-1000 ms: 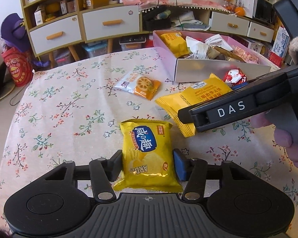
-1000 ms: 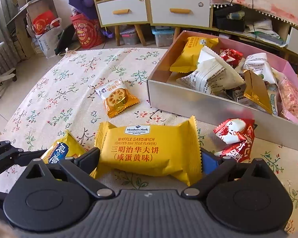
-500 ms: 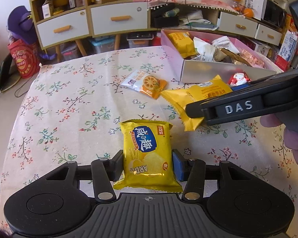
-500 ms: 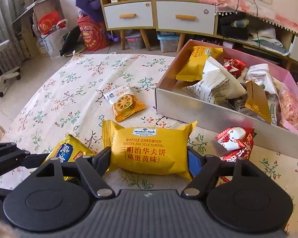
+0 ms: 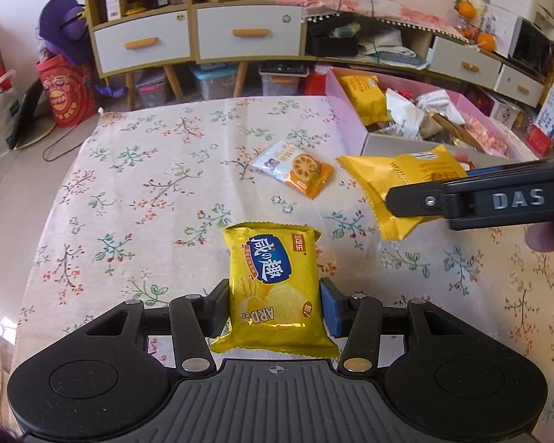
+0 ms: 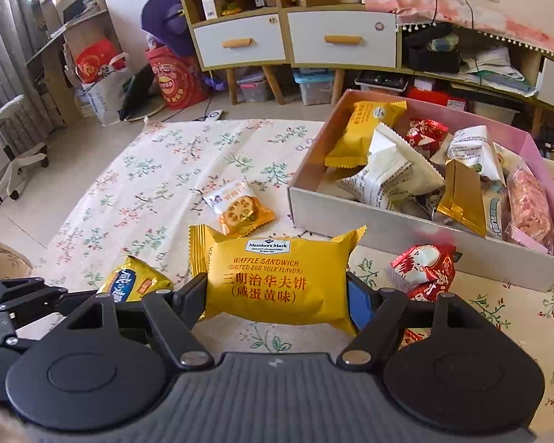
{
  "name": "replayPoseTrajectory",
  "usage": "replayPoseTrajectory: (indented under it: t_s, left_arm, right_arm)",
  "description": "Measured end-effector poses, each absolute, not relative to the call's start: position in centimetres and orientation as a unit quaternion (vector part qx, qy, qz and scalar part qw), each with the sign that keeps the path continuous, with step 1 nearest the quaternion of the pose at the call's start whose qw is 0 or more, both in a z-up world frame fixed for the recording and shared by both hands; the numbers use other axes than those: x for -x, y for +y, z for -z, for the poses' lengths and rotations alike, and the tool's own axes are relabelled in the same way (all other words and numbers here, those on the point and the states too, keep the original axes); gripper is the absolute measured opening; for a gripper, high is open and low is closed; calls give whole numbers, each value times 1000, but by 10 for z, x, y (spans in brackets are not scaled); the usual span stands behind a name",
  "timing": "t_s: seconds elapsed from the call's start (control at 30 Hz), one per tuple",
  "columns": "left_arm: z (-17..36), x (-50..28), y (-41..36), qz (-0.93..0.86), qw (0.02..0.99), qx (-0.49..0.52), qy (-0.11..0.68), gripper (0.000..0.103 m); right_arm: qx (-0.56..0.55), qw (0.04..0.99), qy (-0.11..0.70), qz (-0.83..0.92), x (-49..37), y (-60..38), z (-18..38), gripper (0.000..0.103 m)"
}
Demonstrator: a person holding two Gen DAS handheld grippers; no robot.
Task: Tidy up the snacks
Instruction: 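Carry the chip bag and waffle pack into the box and open both grippers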
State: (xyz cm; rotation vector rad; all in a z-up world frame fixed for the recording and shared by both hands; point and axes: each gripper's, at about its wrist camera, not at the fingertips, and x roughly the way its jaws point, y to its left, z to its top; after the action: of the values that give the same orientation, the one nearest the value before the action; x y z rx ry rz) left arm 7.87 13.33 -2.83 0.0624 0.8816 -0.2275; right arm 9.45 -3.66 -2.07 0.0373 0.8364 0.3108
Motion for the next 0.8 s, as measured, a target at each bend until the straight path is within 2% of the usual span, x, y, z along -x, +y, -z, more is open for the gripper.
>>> replayPoseTrajectory:
  t_s: [0.43, 0.8]
  left_arm:
    - [1, -86, 111, 108, 913, -5, 392, 47]
    - [-11, -101, 61, 124, 920, 7, 372, 47]
  right_arm:
    - [-69, 918, 368, -133, -94, -89, -10, 72]
    - [-120, 922, 359, -78, -102, -159, -10, 73]
